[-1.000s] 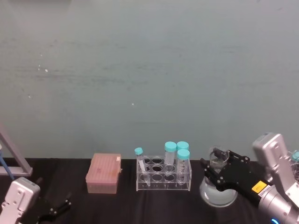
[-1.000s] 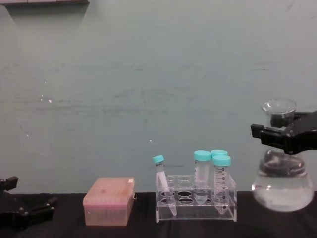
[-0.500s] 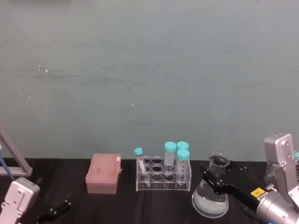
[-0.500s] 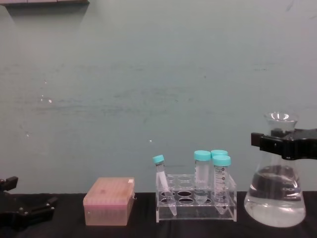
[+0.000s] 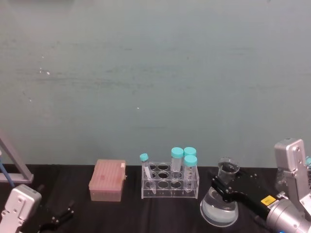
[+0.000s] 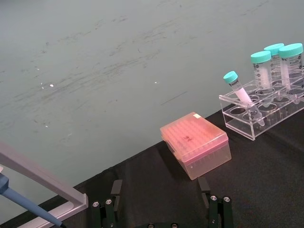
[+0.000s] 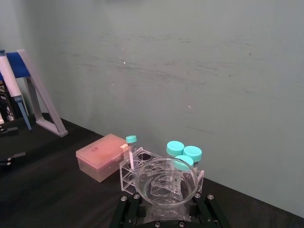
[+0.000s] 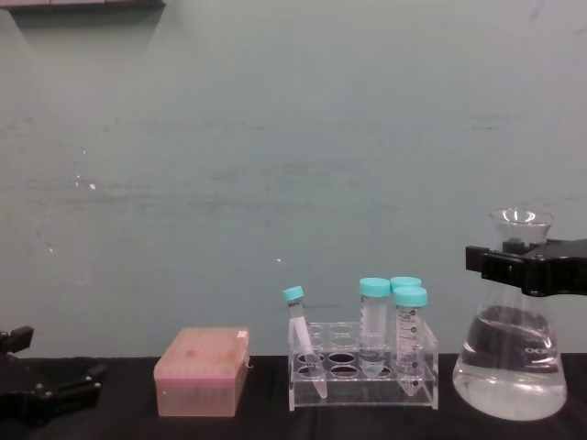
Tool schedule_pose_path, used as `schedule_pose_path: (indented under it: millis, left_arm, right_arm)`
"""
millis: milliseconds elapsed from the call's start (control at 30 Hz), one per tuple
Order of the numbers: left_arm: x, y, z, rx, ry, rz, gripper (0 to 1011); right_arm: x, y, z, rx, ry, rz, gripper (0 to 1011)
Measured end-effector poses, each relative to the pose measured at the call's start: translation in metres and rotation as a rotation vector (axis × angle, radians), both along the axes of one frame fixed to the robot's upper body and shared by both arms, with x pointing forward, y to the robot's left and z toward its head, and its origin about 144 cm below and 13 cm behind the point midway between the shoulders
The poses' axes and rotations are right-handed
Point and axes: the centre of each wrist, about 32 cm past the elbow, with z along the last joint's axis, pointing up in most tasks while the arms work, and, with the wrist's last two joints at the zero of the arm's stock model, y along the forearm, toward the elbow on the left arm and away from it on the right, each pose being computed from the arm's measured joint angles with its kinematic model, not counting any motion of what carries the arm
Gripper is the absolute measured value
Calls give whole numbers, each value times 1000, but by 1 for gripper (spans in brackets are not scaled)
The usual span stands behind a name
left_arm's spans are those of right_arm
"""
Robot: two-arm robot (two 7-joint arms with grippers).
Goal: Pick up the beaker with the right gripper, shake it three times, and then put it down.
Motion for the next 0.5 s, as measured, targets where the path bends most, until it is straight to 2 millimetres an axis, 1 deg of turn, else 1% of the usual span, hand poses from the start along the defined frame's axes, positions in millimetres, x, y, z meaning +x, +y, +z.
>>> schedule_pose_path:
  millis: [500]
  left_arm:
    - [0, 0, 0, 0, 0, 0, 1000]
  right_arm:
    - [0, 0, 0, 1, -2, 3, 449]
